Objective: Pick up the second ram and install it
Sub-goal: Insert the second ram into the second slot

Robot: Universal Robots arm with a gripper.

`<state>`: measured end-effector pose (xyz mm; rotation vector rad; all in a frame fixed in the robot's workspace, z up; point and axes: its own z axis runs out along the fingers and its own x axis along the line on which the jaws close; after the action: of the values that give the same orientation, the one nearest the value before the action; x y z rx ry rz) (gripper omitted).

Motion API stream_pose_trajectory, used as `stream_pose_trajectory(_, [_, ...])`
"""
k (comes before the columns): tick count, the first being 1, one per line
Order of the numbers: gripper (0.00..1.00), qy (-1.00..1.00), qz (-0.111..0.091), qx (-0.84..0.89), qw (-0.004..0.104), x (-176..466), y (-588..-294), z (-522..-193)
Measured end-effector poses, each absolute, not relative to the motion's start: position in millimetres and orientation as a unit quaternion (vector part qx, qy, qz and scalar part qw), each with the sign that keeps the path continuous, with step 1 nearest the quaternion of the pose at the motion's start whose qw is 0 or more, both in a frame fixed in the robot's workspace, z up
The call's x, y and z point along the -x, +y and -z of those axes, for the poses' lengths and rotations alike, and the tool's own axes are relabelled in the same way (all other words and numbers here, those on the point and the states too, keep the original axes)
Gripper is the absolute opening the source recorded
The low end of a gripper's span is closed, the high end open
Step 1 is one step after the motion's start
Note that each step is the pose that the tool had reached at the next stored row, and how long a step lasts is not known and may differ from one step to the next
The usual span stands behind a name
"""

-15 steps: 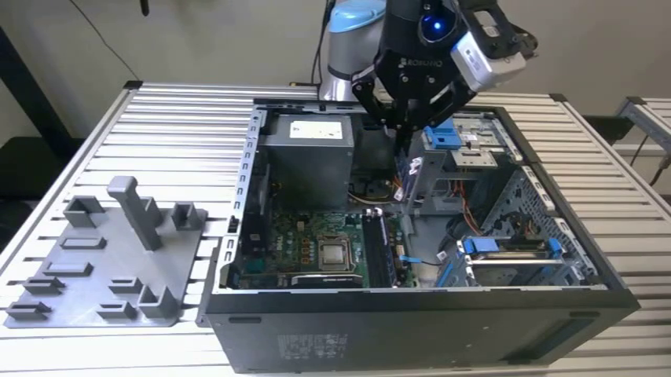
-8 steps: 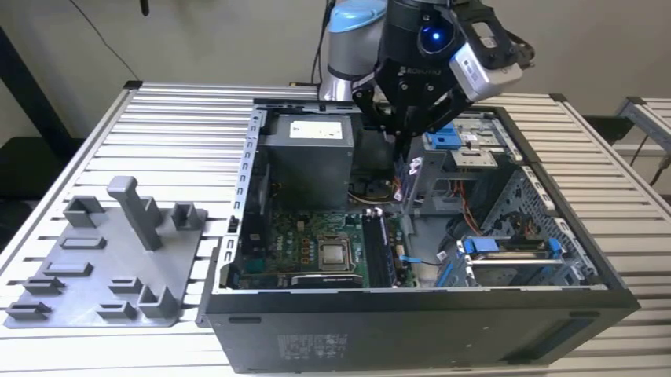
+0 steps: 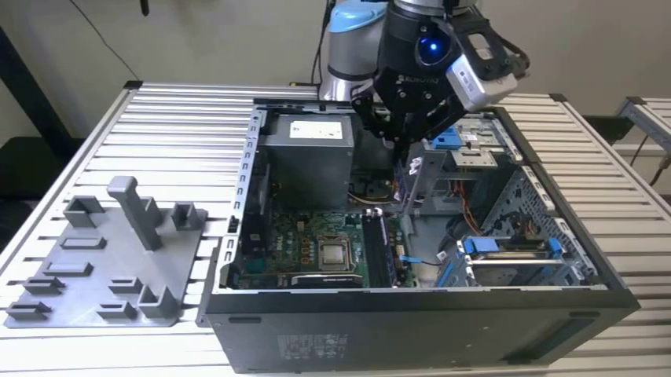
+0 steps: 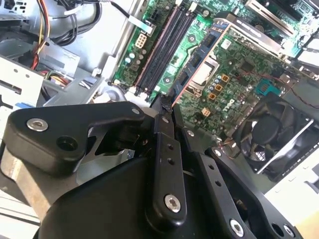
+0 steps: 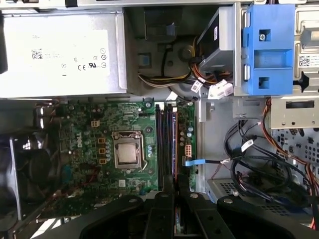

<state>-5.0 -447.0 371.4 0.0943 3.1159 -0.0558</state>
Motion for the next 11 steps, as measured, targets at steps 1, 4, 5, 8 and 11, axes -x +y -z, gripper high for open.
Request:
stream_pose_trajectory(1, [0.14, 0.999, 0.018, -0.03, 0.012, 5.0, -447.0, -371.1])
stream_pose_trajectory(4, [0.14, 0.999, 0.018, -0.03, 0.012, 4.9, -447.0, -369.9])
stream_pose_trajectory(5, [0.14, 0.999, 0.018, -0.03, 0.012, 4.9, -447.0, -369.5])
stream_pose_trajectory(8, [0.14, 0.999, 0.018, -0.03, 0.012, 4.9, -446.9, -367.8])
stream_pose_trajectory(11, [0.14, 0.999, 0.018, -0.029, 0.012, 4.9, -446.4, -364.6])
